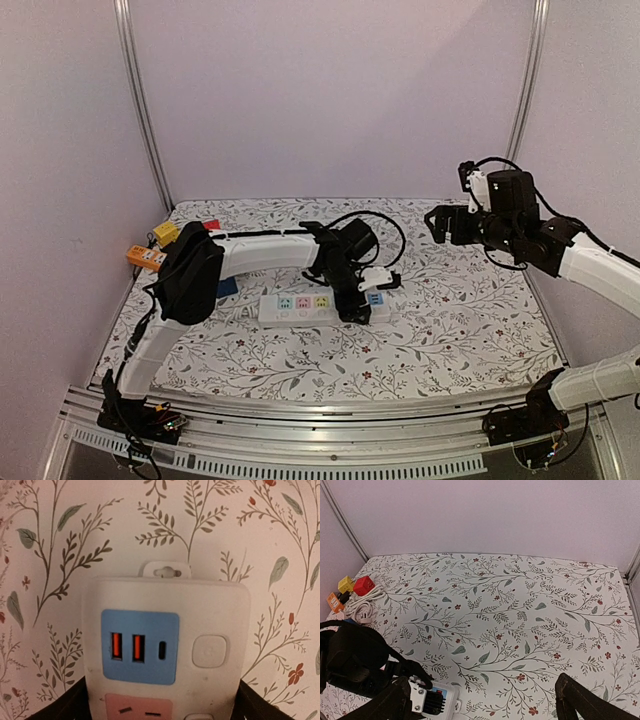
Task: Insert the plug
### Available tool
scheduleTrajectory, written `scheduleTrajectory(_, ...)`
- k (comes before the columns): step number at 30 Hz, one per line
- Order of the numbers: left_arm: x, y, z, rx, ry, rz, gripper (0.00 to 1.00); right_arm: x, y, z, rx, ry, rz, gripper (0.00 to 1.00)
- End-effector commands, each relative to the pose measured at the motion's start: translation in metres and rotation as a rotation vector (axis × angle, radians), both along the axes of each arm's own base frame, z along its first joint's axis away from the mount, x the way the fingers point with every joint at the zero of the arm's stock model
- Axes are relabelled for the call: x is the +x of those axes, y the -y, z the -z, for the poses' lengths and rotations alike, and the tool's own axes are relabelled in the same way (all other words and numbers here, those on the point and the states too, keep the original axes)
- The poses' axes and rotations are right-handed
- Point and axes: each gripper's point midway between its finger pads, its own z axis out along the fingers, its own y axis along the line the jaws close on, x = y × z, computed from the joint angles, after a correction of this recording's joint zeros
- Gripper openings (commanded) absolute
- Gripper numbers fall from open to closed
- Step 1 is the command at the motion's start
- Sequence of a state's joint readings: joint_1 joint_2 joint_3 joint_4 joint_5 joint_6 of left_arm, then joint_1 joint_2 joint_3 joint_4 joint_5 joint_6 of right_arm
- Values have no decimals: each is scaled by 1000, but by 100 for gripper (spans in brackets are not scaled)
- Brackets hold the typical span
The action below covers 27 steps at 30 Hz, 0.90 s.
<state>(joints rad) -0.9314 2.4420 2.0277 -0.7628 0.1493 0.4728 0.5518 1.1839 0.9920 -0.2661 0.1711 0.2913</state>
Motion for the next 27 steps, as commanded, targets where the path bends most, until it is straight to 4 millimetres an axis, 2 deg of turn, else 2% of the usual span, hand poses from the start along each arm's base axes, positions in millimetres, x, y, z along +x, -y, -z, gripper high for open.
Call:
scheduleTrajectory(1, -26, -11, 37, 86, -116, -14, 88, -9, 5, 9, -19, -21, 5, 99)
scheduleTrajectory(2, -30, -8, 25, 58, -126, 6, 99, -10, 4, 10, -18, -24, 2, 99)
scheduleTrajectory(4, -33, -5, -3, 10, -112, 44, 99, -10, 4, 11, -19, -28, 2, 99)
scheduleTrajectory(8, -23, -4, -82, -81, 7, 90, 99, -6, 2, 8, -1, -31, 11, 99)
scheduleTrajectory(10, -18, -18, -123, -114, 24, 84, 100, -5, 0, 5, 25, -35, 12, 99)
scheduleTrajectory(12, -8, -50, -154, -131, -6, 32, 100, -5, -1, 5, 36, -43, 16, 99)
scheduleTrajectory(15, 22, -114, -190, -164, -4, -119, 99, -6, 1, 6, 38, -50, 27, 99)
scheduleTrajectory(17, 51, -170, -206, -160, 33, -257, 99, -6, 2, 6, 41, -52, 37, 99)
scheduleTrajectory(19, 79, -235, -215, -138, 67, -416, 99, -6, 4, 6, 41, -52, 48, 99)
scheduleTrajectory(21, 103, -299, -218, -110, 95, -576, 99, -4, 4, 8, 39, -55, 53, 99)
scheduleTrajectory(24, 129, -384, -213, -83, 113, -781, 99, -2, 1, 14, 33, -73, 50, 99)
scheduleTrajectory(26, 143, -429, -203, -64, 118, -893, 97, 1, -2, 18, 30, -86, 39, 99)
scheduleTrajectory(27, 148, -443, -195, -63, 101, -926, 94, 2, -5, 22, 25, -96, 32, 99)
